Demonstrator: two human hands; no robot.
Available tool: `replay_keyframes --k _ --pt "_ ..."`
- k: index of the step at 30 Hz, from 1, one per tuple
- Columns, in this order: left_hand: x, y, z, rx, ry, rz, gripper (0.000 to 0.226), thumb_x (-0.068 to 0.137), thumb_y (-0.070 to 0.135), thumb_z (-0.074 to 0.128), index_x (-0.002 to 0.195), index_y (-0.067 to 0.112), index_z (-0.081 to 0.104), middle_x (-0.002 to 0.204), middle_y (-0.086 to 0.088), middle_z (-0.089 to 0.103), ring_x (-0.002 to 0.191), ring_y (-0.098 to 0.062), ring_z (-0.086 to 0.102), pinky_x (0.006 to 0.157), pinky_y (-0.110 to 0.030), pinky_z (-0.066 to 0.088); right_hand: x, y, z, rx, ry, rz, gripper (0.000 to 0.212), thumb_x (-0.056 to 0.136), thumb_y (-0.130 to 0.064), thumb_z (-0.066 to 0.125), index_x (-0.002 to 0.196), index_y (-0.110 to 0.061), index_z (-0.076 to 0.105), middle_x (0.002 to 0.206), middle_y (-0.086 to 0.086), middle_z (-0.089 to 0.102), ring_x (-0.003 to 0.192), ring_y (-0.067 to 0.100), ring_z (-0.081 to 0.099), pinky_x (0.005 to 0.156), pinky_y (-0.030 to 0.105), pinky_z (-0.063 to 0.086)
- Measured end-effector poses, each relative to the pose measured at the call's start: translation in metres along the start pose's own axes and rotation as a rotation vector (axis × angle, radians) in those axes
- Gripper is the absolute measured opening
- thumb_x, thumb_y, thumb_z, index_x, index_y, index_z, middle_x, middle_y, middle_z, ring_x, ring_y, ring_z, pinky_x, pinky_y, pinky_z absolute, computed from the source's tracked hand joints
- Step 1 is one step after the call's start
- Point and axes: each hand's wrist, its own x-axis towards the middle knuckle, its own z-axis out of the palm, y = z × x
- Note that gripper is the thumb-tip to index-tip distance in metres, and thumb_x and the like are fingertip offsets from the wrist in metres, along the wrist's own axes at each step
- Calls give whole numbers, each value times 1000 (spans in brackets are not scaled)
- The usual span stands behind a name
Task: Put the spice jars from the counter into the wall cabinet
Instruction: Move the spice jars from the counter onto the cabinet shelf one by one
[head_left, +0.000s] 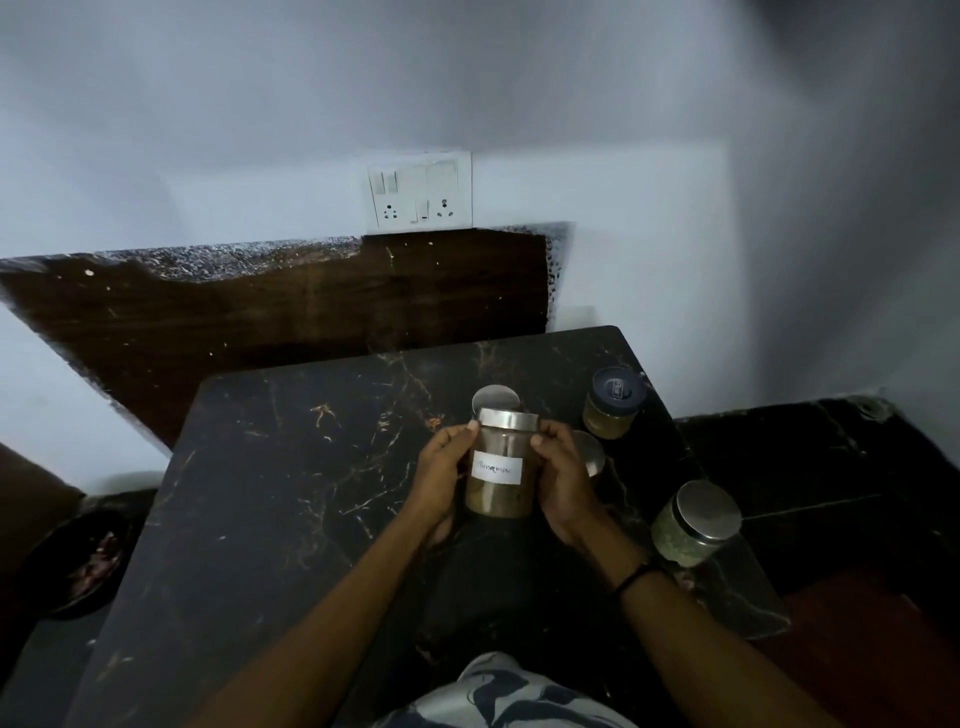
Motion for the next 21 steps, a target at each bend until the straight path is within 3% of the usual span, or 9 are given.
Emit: replay_keyframes --k 2,5,10,16,21 --pt "0 8 -3 -38 25 7 30 91 41 61 102 14 64 98 -5 75 86 -20 73 68 -36 61 2 -5 8 -33 9 4 21 82 -30 62 99 -18 61 103 13 68 94 30 64 71 37 54" --pt "4 32 -2 -43 63 36 41 92 42 61 113 7 62 112 -15 71 101 -31 69 86 -53 59 11 -22 25 -100 -17 -16 24 89 -32 59 106 -16 58 111 19 67 97 33 66 73 41 56" --pt "17 97 2 -73 108 189 46 93 38 62 115 -3 60 101 -15 69 82 -21 69 61 -29 58 29 -73 65 -102 -112 -138 19 93 -21 55 112 -17 58 109 12 69 96 27 67 74 38 56" --pt "27 199 13 -147 97 386 41 90 39 67 110 3 65 102 -16 74 90 -29 70 72 -40 58 47 -163 118 -194 -321 -326 44 87 -1 55 125 -22 51 124 7 65 112 26 63 85 40 55" --pt "13 307 29 -142 123 582 30 87 43 69 95 15 67 90 -3 75 79 -17 70 60 -28 55 46 -258 176 -348 -406 -536 43 90 -18 57 127 -39 53 120 -2 64 103 11 66 76 30 58"
